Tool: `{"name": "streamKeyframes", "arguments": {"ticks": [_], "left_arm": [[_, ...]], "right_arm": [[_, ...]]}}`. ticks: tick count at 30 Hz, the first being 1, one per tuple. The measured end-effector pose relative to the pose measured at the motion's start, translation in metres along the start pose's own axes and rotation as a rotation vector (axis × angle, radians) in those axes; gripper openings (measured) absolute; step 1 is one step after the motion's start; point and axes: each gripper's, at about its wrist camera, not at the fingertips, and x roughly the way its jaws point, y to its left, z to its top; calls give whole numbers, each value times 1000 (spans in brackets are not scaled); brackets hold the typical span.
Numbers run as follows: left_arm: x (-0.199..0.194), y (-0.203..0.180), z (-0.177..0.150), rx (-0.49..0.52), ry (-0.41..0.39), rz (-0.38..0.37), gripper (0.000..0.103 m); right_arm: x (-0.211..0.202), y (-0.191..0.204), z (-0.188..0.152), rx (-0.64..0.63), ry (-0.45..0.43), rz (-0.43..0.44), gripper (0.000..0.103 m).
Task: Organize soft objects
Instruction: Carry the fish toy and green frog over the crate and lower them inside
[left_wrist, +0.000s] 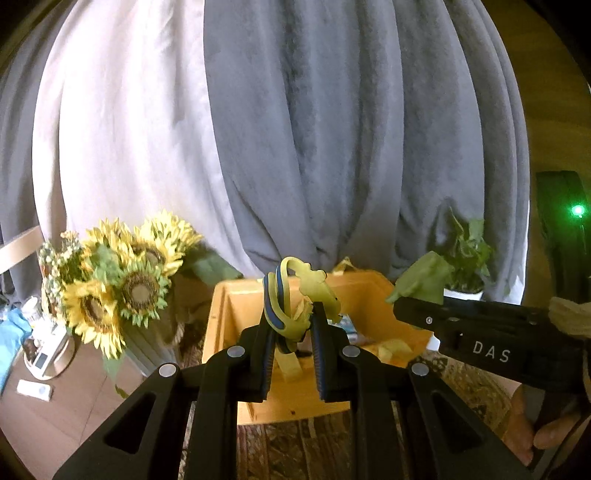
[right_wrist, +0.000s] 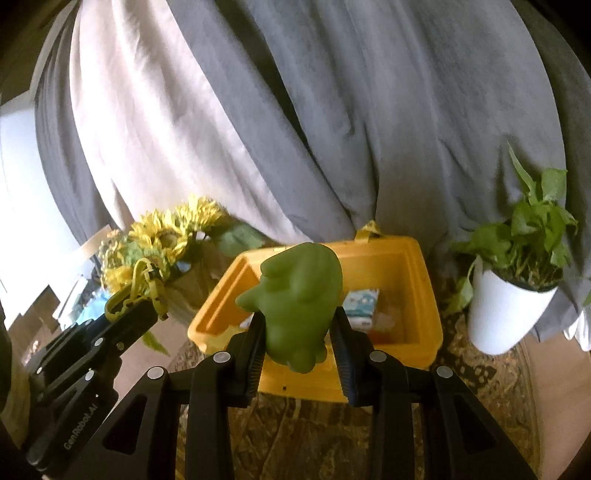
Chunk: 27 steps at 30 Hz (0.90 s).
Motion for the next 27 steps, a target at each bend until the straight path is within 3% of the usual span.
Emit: {"name": "streamKeyframes", "arguments": {"ticks": [13,27], "left_arm": [[52,21,24,-16,25,-7,19],[142,33,24,-33,210,-10,19]], "right_arm": [[40,-6,33,10,9,18,35],[124,-31,45,82,185,-14,36]]}}
